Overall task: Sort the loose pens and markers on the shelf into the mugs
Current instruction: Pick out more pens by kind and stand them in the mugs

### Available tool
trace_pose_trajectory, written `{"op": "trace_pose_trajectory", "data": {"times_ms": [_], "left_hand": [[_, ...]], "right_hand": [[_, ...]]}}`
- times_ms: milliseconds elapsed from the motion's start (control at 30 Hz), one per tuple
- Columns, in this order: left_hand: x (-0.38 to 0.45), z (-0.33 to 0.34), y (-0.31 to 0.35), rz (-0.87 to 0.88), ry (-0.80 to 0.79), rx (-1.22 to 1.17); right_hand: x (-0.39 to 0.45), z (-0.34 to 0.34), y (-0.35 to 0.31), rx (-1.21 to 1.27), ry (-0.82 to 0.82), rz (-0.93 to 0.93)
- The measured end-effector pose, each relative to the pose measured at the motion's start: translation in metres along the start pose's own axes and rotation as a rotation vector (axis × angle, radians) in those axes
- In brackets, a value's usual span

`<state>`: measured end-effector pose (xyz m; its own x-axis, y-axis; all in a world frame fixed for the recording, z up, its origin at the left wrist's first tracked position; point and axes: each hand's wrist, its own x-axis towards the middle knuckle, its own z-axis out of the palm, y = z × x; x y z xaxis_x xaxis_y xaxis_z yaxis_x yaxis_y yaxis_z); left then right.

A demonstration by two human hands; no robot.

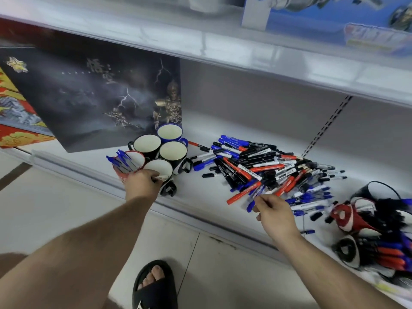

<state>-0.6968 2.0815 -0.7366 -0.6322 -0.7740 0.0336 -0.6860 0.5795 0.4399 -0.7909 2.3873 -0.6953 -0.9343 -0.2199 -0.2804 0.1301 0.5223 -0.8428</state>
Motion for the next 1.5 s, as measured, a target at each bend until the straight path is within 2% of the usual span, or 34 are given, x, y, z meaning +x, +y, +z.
{"op": "trace_pose_trajectory", "data": {"times_ms": [67, 133, 300, 400, 500, 700, 800, 867, 967, 1033, 1133, 1233, 1333, 1500], "left_hand": [[-0.003, -0.004, 0.011, 0.016, 0.078, 0.064], [-0.009, -0.007, 0.036, 0.118, 0.097, 0.033], [-0.043, 0.018, 0.118, 0.423, -0.094, -0.088], [-0.067, 0.049, 0.151, 0.497, -0.221, -0.153], [-0.083, 0.079, 0.169, 0.487, -0.311, -0.188], [-0.079, 0.117, 0.174, 0.396, -0.434, -0.141], [-0.068, 0.123, 0.175, 0.342, -0.456, -0.084], [-0.060, 0.128, 0.178, 0.329, -0.465, -0.031], [-0.052, 0.143, 0.184, 0.343, -0.440, 0.078], [-0.050, 0.154, 0.189, 0.348, -0.451, 0.146], [-0.049, 0.167, 0.200, 0.283, -0.578, 0.281], [-0.044, 0.174, 0.207, 0.134, -0.686, 0.332], [-0.038, 0.180, 0.211, 0.107, -0.684, 0.321], [-0.041, 0.188, 0.205, 0.233, -0.594, 0.435]], "right_hand": [[-0.001, -0.005, -0.001, 0.013, -0.001, 0.011], [-0.001, -0.009, -0.003, 0.033, 0.010, 0.031], [0.008, -0.022, 0.015, -0.020, 0.035, 0.113], [0.021, -0.040, 0.050, -0.156, 0.104, 0.232], [0.037, -0.060, 0.087, -0.198, 0.180, 0.364], [0.067, -0.071, 0.110, -0.255, 0.167, 0.613], [0.089, -0.070, 0.117, -0.182, 0.192, 0.604], [0.107, -0.068, 0.116, -0.143, 0.251, 0.614], [0.135, -0.064, 0.107, -0.099, 0.445, 0.714], [0.149, -0.065, 0.104, -0.138, 0.487, 0.784], [0.160, -0.066, 0.105, -0.272, 0.397, 0.843], [0.169, -0.061, 0.108, -0.347, 0.303, 0.810], [0.176, -0.055, 0.103, -0.455, 0.244, 0.792], [0.173, -0.053, 0.104, -0.530, 0.180, 0.693]]}}
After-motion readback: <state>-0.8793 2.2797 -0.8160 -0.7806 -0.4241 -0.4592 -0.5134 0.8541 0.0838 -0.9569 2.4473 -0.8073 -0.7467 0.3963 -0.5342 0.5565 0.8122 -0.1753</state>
